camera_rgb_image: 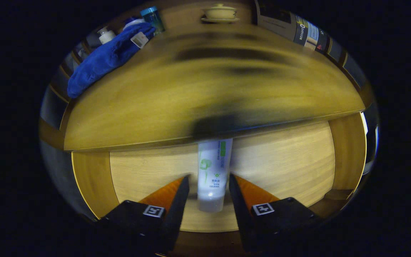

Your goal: Pull open the drawer, take out the items inside it, and place them on the countertop above the cabinet.

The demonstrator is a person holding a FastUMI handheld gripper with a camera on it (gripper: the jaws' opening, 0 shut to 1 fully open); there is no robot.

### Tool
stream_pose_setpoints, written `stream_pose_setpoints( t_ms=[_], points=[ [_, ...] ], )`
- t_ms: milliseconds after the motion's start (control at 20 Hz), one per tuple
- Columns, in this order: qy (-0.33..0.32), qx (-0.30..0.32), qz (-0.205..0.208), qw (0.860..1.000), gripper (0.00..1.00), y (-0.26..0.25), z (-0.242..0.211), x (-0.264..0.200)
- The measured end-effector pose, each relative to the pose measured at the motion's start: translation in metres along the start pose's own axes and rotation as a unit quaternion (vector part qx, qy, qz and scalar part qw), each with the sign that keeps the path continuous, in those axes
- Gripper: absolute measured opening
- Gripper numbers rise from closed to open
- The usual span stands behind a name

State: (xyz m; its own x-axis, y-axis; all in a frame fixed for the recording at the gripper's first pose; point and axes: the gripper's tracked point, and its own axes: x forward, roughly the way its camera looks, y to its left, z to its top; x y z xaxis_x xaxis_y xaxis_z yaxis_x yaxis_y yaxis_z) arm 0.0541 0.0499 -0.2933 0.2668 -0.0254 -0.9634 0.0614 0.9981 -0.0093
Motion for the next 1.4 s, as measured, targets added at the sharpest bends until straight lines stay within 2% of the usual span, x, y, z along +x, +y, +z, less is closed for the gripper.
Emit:
stream_pose_setpoints(
  t_ms=[100,300,400,500,600,750,800,900,1150,1400],
  points=[
    [0.001,0.006,0.01,1.0,0.56,-0.001,-0.003,-0.003],
    [-0.039,0.007,0.006,0.999,0.52,-0.017,-0.004,-0.03],
    [-0.053,0.012,0.016,0.998,0.46,-0.024,-0.005,-0.05],
    [-0.061,0.008,0.018,0.998,0.46,-0.023,-0.016,-0.054],
    [-0.065,0.008,0.028,0.997,0.46,-0.037,-0.024,-0.086],
    [-0.083,-0.004,0.027,0.996,0.46,-0.05,-0.03,-0.11],
    [-0.094,0.004,0.027,0.995,0.46,-0.055,-0.027,-0.116],
    [-0.106,0.005,0.024,0.994,0.39,-0.065,-0.027,-0.13],
    [-0.141,-0.003,0.045,0.989,0.38,-0.069,-0.025,-0.177],
    [-0.195,-0.023,0.048,0.979,0.38,-0.067,-0.009,-0.227]
  ],
)
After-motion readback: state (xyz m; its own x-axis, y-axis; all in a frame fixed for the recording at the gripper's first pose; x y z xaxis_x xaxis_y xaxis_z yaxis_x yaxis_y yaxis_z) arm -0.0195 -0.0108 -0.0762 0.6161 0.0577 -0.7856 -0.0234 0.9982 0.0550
